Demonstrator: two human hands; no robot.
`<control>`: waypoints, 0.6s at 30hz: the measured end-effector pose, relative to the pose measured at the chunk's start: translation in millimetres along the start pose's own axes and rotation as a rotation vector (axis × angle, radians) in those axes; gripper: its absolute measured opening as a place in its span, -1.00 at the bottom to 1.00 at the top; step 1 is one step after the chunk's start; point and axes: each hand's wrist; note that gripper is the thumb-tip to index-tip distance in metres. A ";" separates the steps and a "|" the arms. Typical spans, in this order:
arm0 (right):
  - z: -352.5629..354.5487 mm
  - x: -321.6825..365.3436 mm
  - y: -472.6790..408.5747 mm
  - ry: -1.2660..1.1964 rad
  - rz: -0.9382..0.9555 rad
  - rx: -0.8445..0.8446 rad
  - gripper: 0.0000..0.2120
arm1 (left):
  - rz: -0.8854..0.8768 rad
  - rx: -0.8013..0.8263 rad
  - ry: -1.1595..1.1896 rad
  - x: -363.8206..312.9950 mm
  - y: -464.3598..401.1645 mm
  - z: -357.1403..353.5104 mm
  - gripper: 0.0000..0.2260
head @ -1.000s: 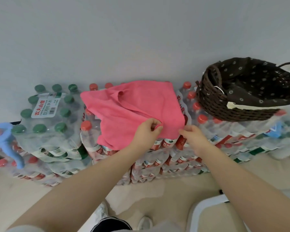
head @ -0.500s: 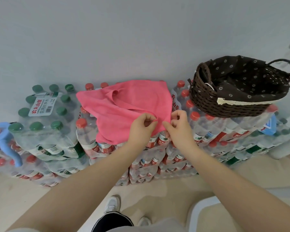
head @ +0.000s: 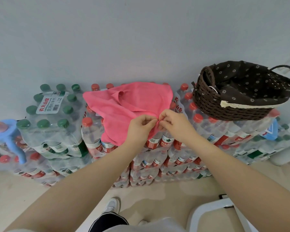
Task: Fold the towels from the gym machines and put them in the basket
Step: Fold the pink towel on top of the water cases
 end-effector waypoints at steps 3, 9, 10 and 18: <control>-0.2 2.2 -2.0 0.077 -0.010 -0.029 -0.92 | -0.002 0.004 -0.019 -0.2 1.2 1.6 -0.84; -5.6 2.3 -4.2 0.068 -0.023 -0.123 -0.81 | 0.013 0.041 -0.034 -1.5 5.2 4.6 -0.92; -6.2 2.1 -3.1 0.099 -0.001 -0.137 -0.80 | 0.015 0.050 -0.033 -2.5 5.8 4.3 -0.92; -4.7 -3.3 8.4 -0.145 0.090 -0.082 -0.85 | 0.081 -0.001 0.088 -19.5 12.2 3.6 -0.86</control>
Point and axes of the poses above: each hand's wrist, its own y-axis away from the middle knuckle, its own z-axis out of the back of the hand, x = y × z, and after that the axes turned 1 degree about -y, right-handed
